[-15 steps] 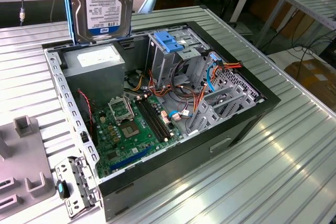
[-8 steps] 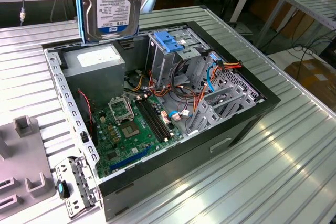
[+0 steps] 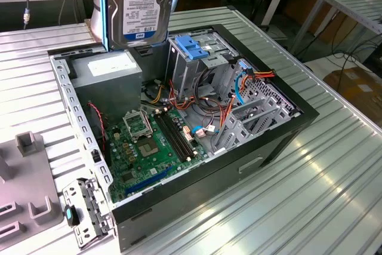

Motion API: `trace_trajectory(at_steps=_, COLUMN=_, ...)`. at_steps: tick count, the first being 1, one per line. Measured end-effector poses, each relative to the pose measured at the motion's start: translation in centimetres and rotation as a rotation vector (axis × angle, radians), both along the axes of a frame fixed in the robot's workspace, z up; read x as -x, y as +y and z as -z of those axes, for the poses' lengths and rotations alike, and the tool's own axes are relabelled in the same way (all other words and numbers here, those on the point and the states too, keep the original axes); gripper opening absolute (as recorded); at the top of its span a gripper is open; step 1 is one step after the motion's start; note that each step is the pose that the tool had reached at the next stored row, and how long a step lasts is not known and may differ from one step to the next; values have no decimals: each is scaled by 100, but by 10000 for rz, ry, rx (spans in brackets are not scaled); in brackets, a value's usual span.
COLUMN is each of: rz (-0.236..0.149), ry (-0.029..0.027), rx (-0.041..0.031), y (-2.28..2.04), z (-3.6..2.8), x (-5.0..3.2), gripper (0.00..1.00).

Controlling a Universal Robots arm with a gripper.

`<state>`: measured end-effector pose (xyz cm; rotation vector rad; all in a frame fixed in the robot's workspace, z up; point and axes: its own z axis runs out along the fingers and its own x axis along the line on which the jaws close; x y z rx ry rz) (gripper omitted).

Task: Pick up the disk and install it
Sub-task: 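Pick up the disk, then insert the disk into the insertion slot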

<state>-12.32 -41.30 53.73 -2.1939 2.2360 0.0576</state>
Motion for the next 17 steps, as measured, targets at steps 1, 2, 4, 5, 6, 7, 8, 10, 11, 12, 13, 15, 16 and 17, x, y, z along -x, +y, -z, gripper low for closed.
trace_trajectory(at_steps=1, rz=1, ry=0, rx=1, y=-12, z=1, x=-9, gripper=37)
trace_trajectory(at_steps=2, rz=1, ry=-1, rx=-1, y=-16, z=3, x=-13, gripper=37)
trace_trajectory(at_steps=4, rz=2, ry=0, rx=-1, y=-16, z=2, x=-13, gripper=37)
trace_trajectory(at_steps=5, rz=2, ry=0, rx=0, y=-16, z=2, x=-13, gripper=37)
trace_trajectory(at_steps=6, rz=2, ry=0, rx=0, y=-16, z=2, x=-13, gripper=37)
trace_trajectory(at_steps=7, rz=2, ry=0, rx=0, y=-16, z=2, x=-14, gripper=37)
trace_trajectory(at_steps=8, rz=1, ry=0, rx=0, y=-16, z=2, x=-16, gripper=37)
trace_trajectory(at_steps=10, rz=2, ry=0, rx=0, y=-16, z=2, x=-16, gripper=37)
trace_trajectory(at_steps=11, rz=2, ry=0, rx=0, y=-16, z=2, x=-16, gripper=37)
trace_trajectory(at_steps=12, rz=2, ry=0, rx=0, y=-16, z=2, x=-16, gripper=37)
trace_trajectory(at_steps=13, rz=1, ry=0, rx=-1, y=-16, z=2, x=-16, gripper=37)
trace_trajectory(at_steps=15, rz=1, ry=-1, rx=0, y=-16, z=2, x=-17, gripper=37)
trace_trajectory(at_steps=16, rz=2, ry=0, rx=0, y=-17, z=2, x=-17, gripper=37)
trace_trajectory(at_steps=17, rz=0, ry=0, rx=-1, y=-21, z=2, x=-17, gripper=37)
